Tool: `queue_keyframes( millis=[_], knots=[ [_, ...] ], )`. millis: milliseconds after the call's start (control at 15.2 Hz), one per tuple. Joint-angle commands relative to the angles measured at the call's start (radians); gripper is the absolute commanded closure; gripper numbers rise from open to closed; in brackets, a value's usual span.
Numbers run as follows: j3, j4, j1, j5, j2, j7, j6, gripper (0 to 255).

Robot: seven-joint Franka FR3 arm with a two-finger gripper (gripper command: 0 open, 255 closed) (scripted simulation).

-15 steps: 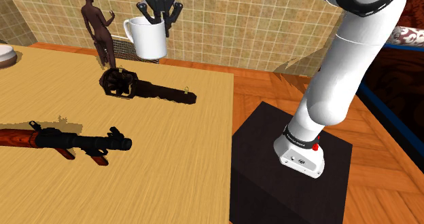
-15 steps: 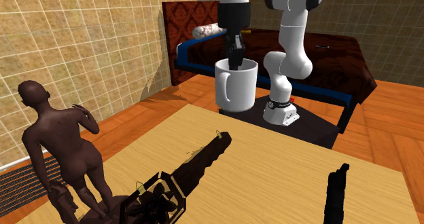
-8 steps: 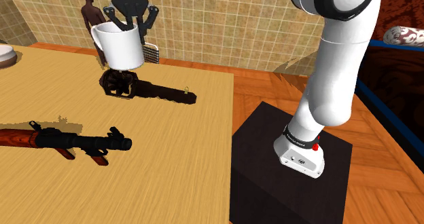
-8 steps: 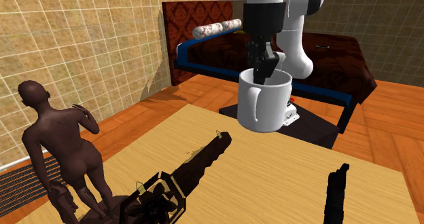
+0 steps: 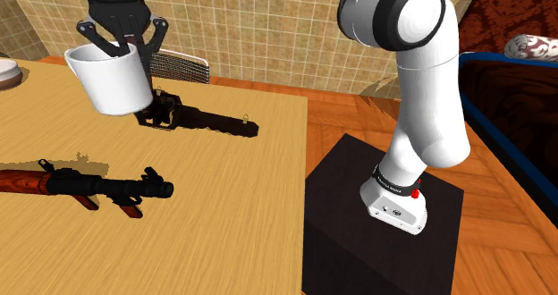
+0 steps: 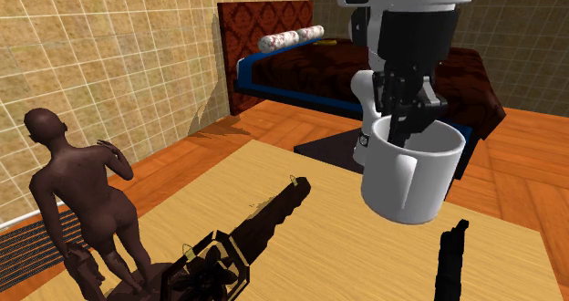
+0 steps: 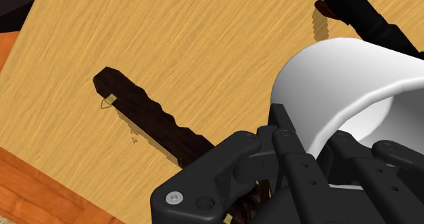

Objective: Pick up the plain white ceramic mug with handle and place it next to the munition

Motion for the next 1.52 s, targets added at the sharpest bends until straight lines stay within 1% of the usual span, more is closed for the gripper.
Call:
queue_keyframes(
  millis=[0, 264, 594, 990, 1452],
  knots=[
    [0.001, -0.041, -0.004, 0.003, -0.007, 0.005, 0.036, 255],
    [0.004, -0.163, -0.028, 0.017, -0.047, 0.003, 0.117, 255],
    [0.005, -0.281, -0.048, 0.028, -0.079, 0.001, 0.204, 255],
    [0.004, -0.395, -0.063, 0.035, -0.1, 0.0, 0.297, 255],
    [0.002, -0.502, -0.074, 0.037, -0.108, -0.001, 0.395, 255]
  ],
)
